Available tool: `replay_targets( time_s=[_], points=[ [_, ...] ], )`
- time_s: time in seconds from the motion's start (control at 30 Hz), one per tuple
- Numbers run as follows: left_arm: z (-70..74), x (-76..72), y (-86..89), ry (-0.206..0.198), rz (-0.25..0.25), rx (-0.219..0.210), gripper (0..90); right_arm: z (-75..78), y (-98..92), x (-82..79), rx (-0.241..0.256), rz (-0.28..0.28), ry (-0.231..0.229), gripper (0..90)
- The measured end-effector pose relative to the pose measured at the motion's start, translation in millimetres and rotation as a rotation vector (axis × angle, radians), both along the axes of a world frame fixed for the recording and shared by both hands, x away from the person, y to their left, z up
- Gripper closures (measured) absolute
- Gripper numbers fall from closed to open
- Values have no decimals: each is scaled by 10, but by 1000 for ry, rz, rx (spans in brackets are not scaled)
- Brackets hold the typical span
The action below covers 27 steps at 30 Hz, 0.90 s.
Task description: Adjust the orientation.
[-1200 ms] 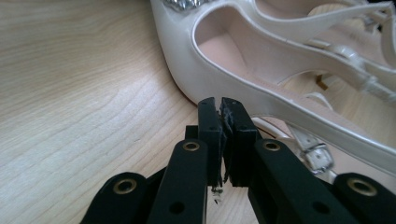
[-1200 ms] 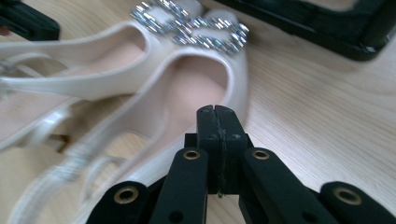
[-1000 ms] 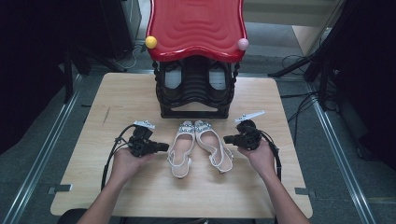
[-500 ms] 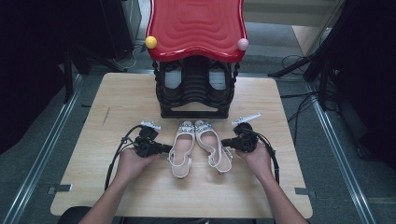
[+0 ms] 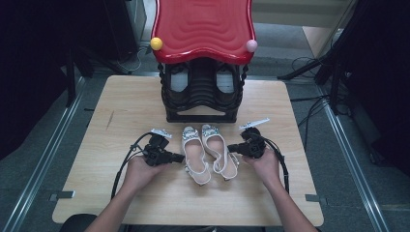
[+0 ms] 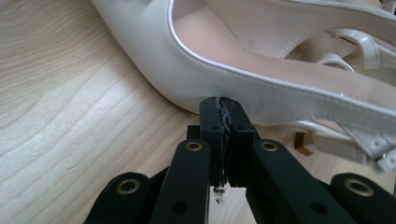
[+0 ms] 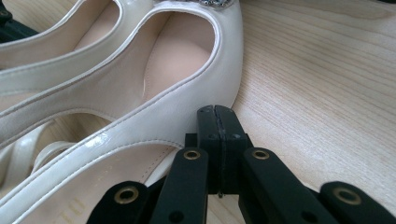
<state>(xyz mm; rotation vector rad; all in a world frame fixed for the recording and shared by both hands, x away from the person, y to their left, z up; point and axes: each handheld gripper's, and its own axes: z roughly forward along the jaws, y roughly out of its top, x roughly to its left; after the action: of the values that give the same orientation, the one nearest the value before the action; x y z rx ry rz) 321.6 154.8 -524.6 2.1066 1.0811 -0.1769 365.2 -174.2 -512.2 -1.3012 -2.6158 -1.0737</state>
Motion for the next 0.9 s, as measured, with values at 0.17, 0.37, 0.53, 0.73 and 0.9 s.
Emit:
replay_targets(
  time_s=[0.17, 0.37, 0.53, 0.73, 0.9],
  points=[
    [-13, -28, -74, 8, -26, -9, 880, -26, 38, 10, 5, -1, -5, 900],
    [-23, -54, -90, 2, -9, -9, 880, -32, 57, 25, -6, -3, -9, 900],
    [15, -74, -58, -5, -27, -33, 845, 11, 42, 53, 5, -3, -21, 900],
    [115, -126, 22, -10, -8, -33, 717, 142, 18, 32, 39, -8, -55, 880],
    [162, -169, 113, -9, 17, -38, 642, 220, 31, 29, 56, -2, -74, 852]
  ],
)
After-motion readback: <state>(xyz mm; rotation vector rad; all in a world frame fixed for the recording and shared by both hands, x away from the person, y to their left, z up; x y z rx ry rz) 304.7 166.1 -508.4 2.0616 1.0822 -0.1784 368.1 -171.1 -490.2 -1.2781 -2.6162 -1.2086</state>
